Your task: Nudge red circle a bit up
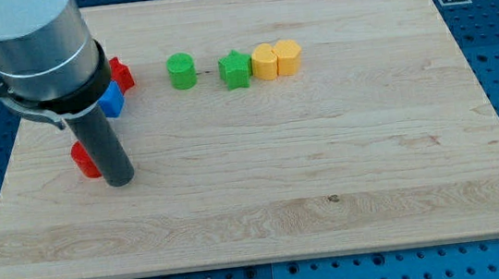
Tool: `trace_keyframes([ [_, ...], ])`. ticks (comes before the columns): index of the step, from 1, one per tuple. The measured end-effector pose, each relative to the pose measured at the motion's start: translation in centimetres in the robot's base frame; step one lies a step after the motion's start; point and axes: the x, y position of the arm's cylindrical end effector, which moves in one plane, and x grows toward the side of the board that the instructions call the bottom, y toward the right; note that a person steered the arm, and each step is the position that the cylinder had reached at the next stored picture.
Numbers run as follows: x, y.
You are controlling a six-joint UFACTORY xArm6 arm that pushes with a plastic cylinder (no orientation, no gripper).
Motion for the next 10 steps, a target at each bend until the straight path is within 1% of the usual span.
trace_keyframes([
  [1, 0.0, 0.0],
  [2, 0.0, 2.0],
  [4, 0.0, 9.0],
  [6, 0.1, 10.4],
  [7, -0.1, 16.2],
  [8, -0.1, 20.6],
  [9, -0.1, 20.9],
  [10, -0.1, 19.9],
])
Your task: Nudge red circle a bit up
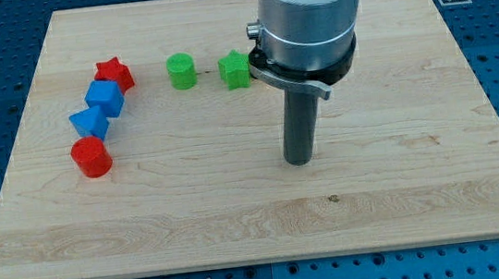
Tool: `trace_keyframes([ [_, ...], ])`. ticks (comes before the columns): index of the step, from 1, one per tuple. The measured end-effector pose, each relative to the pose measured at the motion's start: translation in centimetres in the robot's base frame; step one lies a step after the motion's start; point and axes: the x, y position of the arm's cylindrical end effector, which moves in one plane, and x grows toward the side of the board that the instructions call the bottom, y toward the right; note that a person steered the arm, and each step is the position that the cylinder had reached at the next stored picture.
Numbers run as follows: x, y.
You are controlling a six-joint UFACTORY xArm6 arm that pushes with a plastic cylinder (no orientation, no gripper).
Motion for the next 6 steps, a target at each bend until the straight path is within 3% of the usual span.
trace_keyframes([
  [2, 0.0, -10.2],
  [4, 0.5, -13.4],
  [6, 0.7, -20.7],
])
